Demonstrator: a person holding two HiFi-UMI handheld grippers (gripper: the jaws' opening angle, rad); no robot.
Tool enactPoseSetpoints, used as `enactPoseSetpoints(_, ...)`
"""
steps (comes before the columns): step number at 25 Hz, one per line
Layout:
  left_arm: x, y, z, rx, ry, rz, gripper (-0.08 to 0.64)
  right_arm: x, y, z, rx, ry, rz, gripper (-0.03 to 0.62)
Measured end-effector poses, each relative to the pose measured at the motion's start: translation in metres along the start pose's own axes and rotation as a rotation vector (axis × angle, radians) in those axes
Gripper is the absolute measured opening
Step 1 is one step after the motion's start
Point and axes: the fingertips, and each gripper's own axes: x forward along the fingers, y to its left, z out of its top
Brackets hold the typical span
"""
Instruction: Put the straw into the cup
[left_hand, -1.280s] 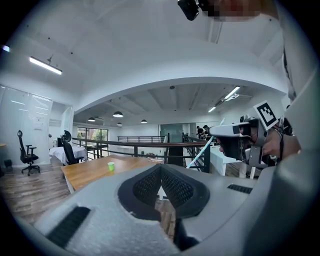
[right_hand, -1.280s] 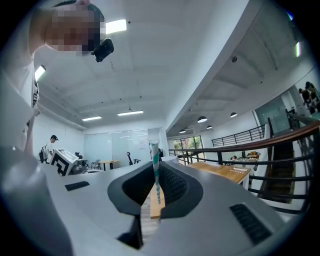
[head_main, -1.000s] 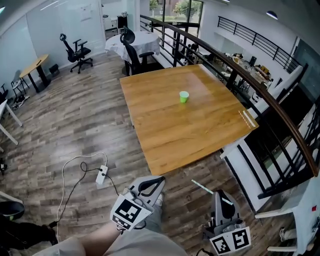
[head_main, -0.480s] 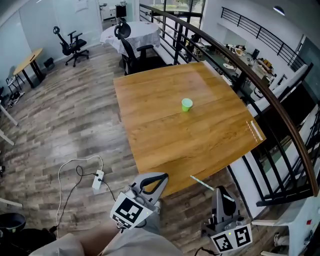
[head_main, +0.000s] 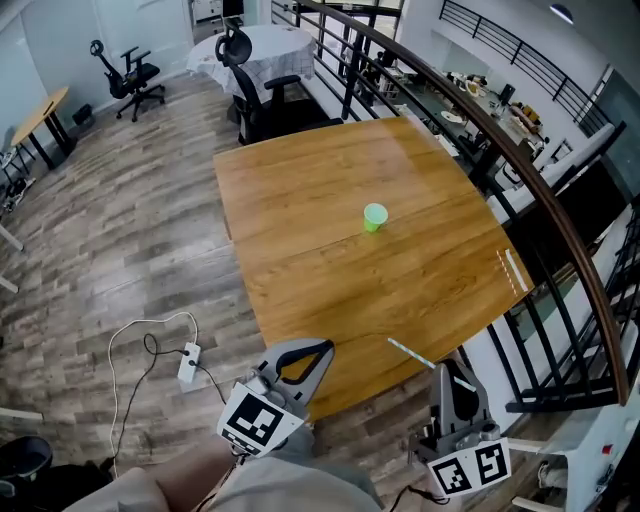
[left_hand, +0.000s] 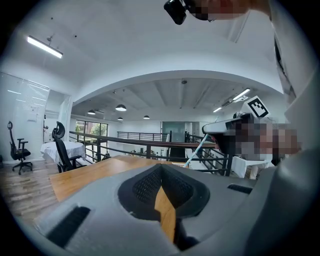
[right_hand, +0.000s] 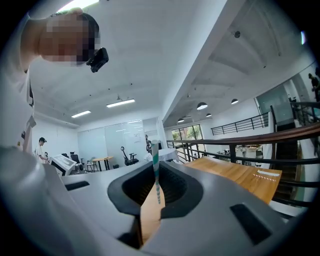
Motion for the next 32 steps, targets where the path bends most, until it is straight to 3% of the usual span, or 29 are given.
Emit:
enactPoseSetpoints(3,0.003,0.007,0.004,0.012,-0.008,0.003,0.014,0.008,-0.003,0.001,-0.003,0.017,0.001,0.034)
enactPoseSetpoints(8,0.005,0.012,0.008,-0.043,0.004,0.032,0.014,0.019,-0.007,0.007,-0.009,0.027,0.015,0.034)
enactPoseSetpoints(13,0.014,0.008,0.009,0.002,-0.002,0.041,0.014,0.027,-0.02,0.011,-0.007,0.025,0.034,0.034)
enactPoseSetpoints(18,0.031,0.007,0.018,-0.015,0.003,0.076,0.014,0.042,-0.037,0.016,-0.013,0.029,0.062,0.034)
enactPoseSetpoints(25,0.063,0.024,0.024,-0.043,0.009,0.135,0.014,0.085,-0.062,0.031,-0.08,0.01,0.093,0.034)
enactPoseSetpoints(32,0.099,0.062,0.016,0.029,-0.01,0.174,0.014,0.156,-0.089,0.047,-0.162,-0.015,0.118,0.034)
